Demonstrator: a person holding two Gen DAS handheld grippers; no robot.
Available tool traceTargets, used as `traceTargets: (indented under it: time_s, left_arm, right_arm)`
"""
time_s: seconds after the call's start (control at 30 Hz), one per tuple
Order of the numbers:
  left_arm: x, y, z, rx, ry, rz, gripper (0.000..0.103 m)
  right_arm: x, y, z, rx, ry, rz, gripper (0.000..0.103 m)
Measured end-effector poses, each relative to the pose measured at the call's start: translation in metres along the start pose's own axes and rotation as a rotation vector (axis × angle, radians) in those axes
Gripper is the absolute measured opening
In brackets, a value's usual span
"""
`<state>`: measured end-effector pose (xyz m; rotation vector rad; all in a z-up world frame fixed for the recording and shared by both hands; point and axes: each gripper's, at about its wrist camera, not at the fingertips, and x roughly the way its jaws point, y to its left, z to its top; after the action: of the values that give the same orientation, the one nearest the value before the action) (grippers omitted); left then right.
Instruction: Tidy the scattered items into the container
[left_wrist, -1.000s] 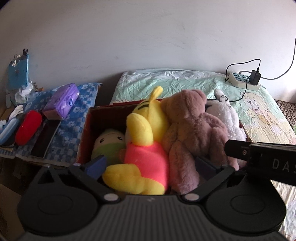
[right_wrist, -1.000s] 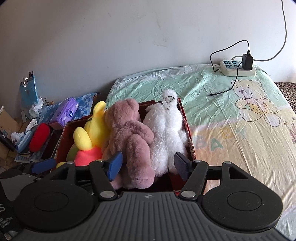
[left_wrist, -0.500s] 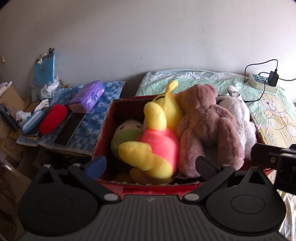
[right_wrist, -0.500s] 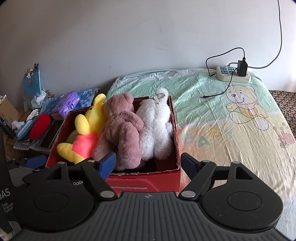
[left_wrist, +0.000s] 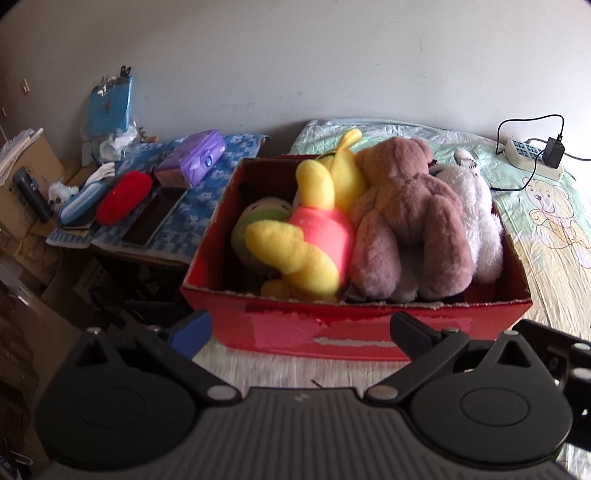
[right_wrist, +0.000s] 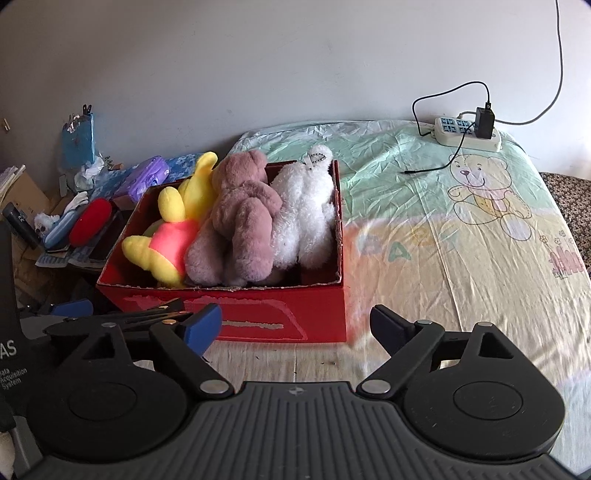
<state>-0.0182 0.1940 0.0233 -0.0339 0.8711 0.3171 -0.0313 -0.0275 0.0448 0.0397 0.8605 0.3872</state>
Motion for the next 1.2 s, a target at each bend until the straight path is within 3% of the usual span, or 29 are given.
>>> traceTargets:
  time_s: [0.23, 0.53, 0.83, 1.2]
  left_arm:
    - [-0.007, -0.014, -0.019, 0.014, 0.023, 0.016, 0.102]
    - [-0.009, -0.043, -0.045, 0.033, 0.064, -0.042, 0.102]
    - [-0.016, -0.083, -0.055, 0.104, 0.047, -0.072, 0.102]
    - [-0.016, -0.109, -0.064, 0.160, 0.040, -0.102, 0.102]
  right_arm:
    - [0.003, -0.016, -0.018, 0.010, 0.039, -0.021, 0.090]
    - [0.003, -0.056, -0.034, 0.097, 0.078, -0.079, 0.090]
    - [-0.008, -0.089, -0.043, 0.174, 0.069, -0.135, 0.090]
    - [-0.010, -0.092, -0.049, 0.177, 0.071, -0.152, 0.090]
